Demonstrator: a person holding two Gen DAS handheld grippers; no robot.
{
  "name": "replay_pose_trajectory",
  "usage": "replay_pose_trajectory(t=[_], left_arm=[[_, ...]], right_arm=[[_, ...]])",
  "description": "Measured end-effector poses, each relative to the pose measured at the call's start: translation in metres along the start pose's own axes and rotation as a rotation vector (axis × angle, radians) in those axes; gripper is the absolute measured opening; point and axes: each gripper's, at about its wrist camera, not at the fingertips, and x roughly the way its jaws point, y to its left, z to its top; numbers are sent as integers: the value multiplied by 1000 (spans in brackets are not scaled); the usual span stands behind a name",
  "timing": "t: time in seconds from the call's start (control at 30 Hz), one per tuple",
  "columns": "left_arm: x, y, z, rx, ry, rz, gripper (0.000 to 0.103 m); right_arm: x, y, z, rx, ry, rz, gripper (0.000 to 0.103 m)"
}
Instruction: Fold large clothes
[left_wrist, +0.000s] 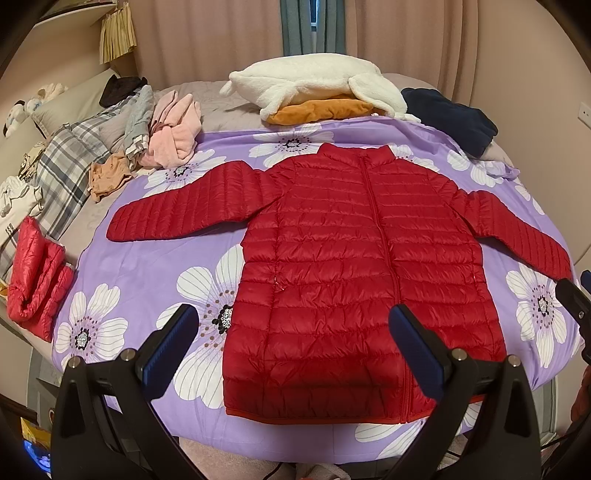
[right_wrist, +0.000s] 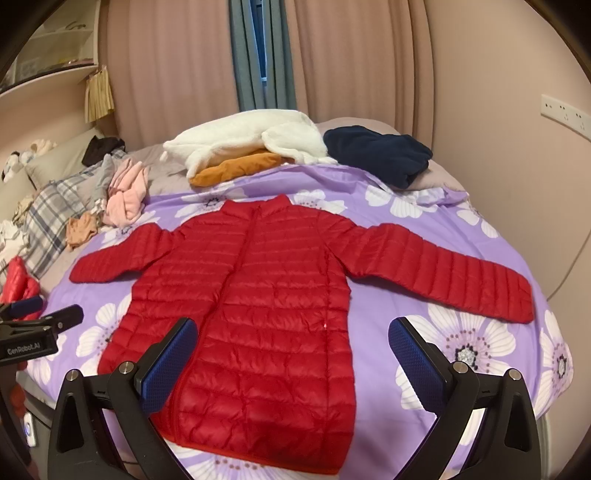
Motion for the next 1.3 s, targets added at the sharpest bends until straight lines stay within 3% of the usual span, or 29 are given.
replay_pose_trajectory(t=[0.87, 1.17, 1.3], left_arm=[[2, 1, -2, -3, 4, -4, 103], [18, 8, -2, -74, 47, -62, 103], [38, 11, 0, -131, 99, -119, 103]], right_arm=[[1, -2, 0, 2, 2, 0, 102], [5, -4, -2, 25, 7, 5, 102], [18, -29, -7, 116, 28, 97, 102]])
